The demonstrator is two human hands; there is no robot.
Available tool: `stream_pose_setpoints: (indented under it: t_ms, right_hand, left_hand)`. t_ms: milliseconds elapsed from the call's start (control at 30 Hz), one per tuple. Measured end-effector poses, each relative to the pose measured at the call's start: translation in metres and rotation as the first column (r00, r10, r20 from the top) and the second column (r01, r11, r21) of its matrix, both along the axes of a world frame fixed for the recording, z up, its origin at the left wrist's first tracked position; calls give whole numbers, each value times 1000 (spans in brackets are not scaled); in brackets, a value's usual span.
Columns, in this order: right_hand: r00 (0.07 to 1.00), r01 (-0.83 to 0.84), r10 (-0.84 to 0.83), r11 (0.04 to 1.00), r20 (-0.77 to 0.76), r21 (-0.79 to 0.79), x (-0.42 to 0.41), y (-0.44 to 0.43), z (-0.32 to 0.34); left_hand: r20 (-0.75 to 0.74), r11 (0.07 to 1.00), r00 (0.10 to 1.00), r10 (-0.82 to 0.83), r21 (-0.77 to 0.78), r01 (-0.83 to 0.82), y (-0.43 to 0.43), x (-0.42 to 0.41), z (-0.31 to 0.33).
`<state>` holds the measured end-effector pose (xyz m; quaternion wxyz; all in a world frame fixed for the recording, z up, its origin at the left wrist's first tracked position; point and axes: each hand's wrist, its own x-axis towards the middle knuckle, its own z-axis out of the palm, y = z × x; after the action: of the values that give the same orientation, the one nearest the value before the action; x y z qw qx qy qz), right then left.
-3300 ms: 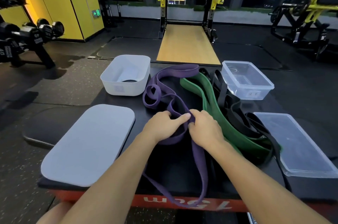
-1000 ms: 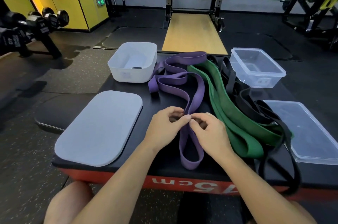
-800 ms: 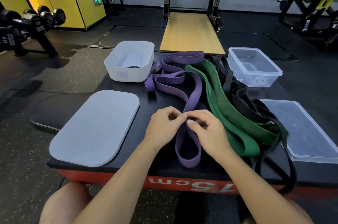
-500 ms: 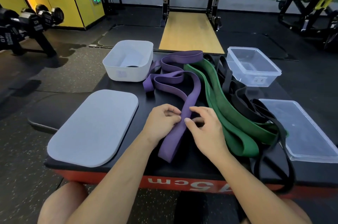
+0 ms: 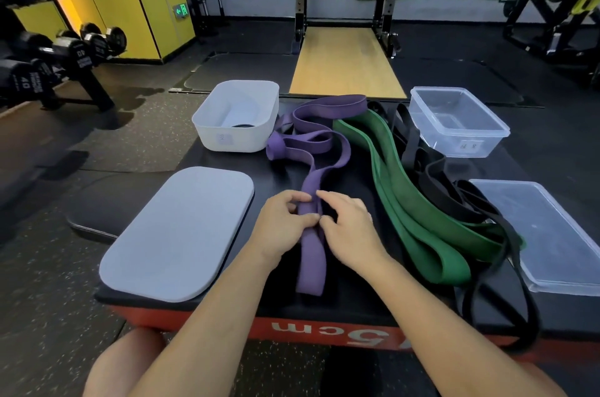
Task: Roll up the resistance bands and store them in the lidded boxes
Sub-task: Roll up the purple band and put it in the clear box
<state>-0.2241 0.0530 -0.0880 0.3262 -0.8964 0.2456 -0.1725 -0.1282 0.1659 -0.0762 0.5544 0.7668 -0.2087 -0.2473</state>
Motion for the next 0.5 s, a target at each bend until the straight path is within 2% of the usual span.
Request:
stream_pose_setpoints:
  t_ms: [67,133,200,333,433,500]
  right_hand:
    - [989,66,-75,995,125,77,-5,-3,-4]
    - [979,79,-123,966,165,248,-8,-5,-2]
    - [972,65,-128,951,195,302,-11,-6,-2]
    - [968,104,-144,976,207,192,-17,-9,-6]
    - [982,83,-86,996,168,27,-19,-14,-12]
    - [989,45,-34,996,146,-73,-16,-15,-15]
  left_hand:
    - [-142,989,990,-6,-148,-16,0,-1,2]
    - [-235,966,972,11,-250,-71,-3,-3,3]
    - [-214,962,975,59,-249,-113,-9,-7,2]
    - [148,996,986,83,4,-84,-15,-12,-3]
    - [448,970,894,-9,220,-100,-12,-14,-4]
    - [569,944,820,-55,297,-143,-8,-13,-4]
